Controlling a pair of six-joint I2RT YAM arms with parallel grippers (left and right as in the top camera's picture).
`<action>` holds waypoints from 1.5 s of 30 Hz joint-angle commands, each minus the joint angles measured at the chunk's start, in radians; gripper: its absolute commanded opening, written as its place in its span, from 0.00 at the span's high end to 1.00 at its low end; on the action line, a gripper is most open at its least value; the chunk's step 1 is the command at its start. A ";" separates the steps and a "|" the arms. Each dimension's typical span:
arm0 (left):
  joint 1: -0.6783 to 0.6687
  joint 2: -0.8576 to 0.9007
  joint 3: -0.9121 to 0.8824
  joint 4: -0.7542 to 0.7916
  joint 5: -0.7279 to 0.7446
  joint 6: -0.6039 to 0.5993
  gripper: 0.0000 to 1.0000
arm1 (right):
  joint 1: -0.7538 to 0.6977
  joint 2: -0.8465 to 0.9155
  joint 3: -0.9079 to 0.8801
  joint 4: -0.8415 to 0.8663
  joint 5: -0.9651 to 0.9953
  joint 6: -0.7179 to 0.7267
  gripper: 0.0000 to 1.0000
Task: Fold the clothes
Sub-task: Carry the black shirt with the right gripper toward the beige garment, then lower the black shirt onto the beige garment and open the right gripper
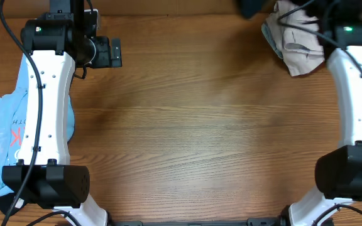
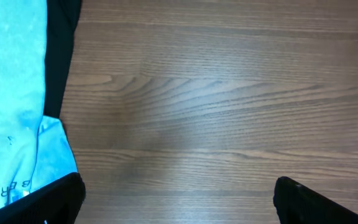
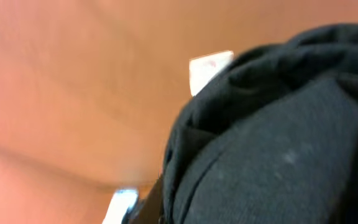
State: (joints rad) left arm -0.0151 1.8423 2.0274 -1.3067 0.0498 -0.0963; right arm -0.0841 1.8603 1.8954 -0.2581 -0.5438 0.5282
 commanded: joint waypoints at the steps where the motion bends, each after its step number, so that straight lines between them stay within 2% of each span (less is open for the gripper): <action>1: 0.008 0.002 -0.005 0.015 -0.009 0.022 0.00 | -0.063 0.013 0.042 0.119 -0.009 0.056 0.96; 11: 0.008 0.002 -0.005 0.067 -0.009 0.022 0.00 | -0.160 0.148 0.042 0.435 0.071 0.159 0.96; 17: 0.008 0.002 -0.005 0.108 -0.009 0.022 0.00 | -0.192 0.249 0.042 0.551 0.134 0.191 0.96; 24: 0.008 0.027 -0.005 0.132 -0.004 0.021 0.00 | -0.242 0.377 0.042 0.475 0.114 0.181 0.96; 31: 0.006 0.103 -0.005 0.130 0.057 0.018 0.00 | -0.312 0.384 0.042 0.169 0.013 0.040 0.96; 32: 0.005 0.114 -0.005 0.130 0.064 0.018 0.00 | -0.323 0.383 0.042 0.101 -0.002 0.025 0.90; 33: 0.003 0.132 -0.005 0.127 0.075 0.018 0.00 | -0.338 0.383 0.042 -0.002 -0.013 -0.002 0.73; 35: 0.000 0.150 -0.005 0.122 0.082 0.018 0.00 | -0.356 0.383 0.042 -0.155 -0.012 -0.036 0.45; 38: -0.003 0.174 -0.005 0.114 0.080 0.020 0.00 | -0.388 0.375 0.042 -0.338 -0.013 -0.082 0.32; 42: -0.004 0.178 -0.005 0.108 0.077 0.023 0.00 | -0.417 0.315 0.043 -0.459 -0.008 -0.128 0.23; 45: -0.004 0.178 -0.005 0.108 0.074 0.023 0.00 | -0.430 0.235 0.043 -0.523 0.006 -0.140 0.12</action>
State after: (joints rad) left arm -0.0151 2.0109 2.0209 -1.1965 0.1123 -0.0963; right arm -0.4961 2.2463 1.9236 -0.7494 -0.5453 0.4389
